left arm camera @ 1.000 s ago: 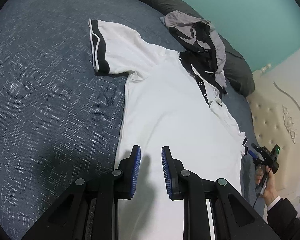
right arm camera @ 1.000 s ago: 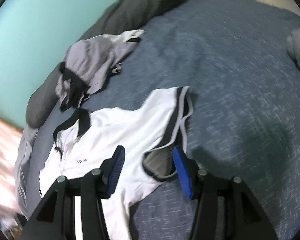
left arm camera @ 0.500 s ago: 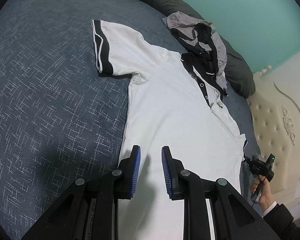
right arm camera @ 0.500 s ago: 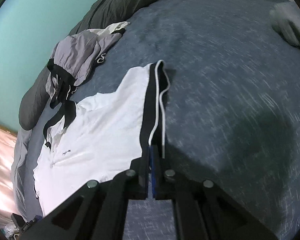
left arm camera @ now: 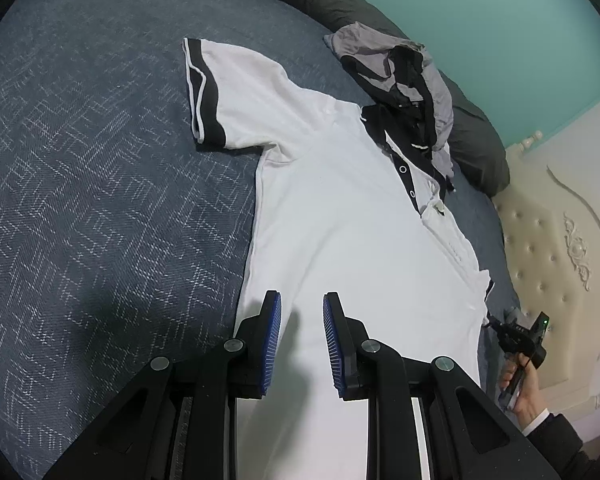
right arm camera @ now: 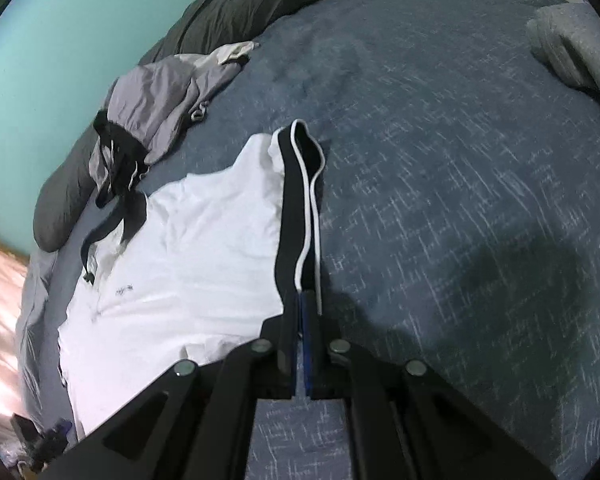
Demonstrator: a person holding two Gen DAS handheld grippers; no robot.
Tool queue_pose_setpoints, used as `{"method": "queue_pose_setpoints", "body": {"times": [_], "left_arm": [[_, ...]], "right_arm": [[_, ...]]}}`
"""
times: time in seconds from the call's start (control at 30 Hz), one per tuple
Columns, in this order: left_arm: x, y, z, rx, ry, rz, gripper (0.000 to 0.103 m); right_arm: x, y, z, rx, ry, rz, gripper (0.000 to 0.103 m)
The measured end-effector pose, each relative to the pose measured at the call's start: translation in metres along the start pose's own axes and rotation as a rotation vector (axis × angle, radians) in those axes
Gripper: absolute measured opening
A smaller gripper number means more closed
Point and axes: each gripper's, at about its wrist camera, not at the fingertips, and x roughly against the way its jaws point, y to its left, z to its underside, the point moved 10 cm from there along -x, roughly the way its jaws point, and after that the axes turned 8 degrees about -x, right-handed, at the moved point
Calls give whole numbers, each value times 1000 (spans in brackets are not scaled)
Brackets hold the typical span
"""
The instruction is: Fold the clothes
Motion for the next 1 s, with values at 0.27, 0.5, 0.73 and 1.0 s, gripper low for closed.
{"method": "queue_pose_setpoints", "body": {"times": [0.27, 0.5, 0.73, 1.0], "left_arm": [[1, -1, 0, -2, -3, 0, 24], [0, -1, 1, 0, -2, 1, 24], [1, -1, 1, -2, -1, 1, 24], [1, -1, 1, -3, -1, 3, 25]], "right_arm": [[-2, -9, -6, -97, -7, -16, 26], [-2, -8, -12, -254, 1, -174, 53], [-15, 5, -8, -163, 77, -132, 55], [-14, 4, -2, -137, 40, -79, 3]]}}
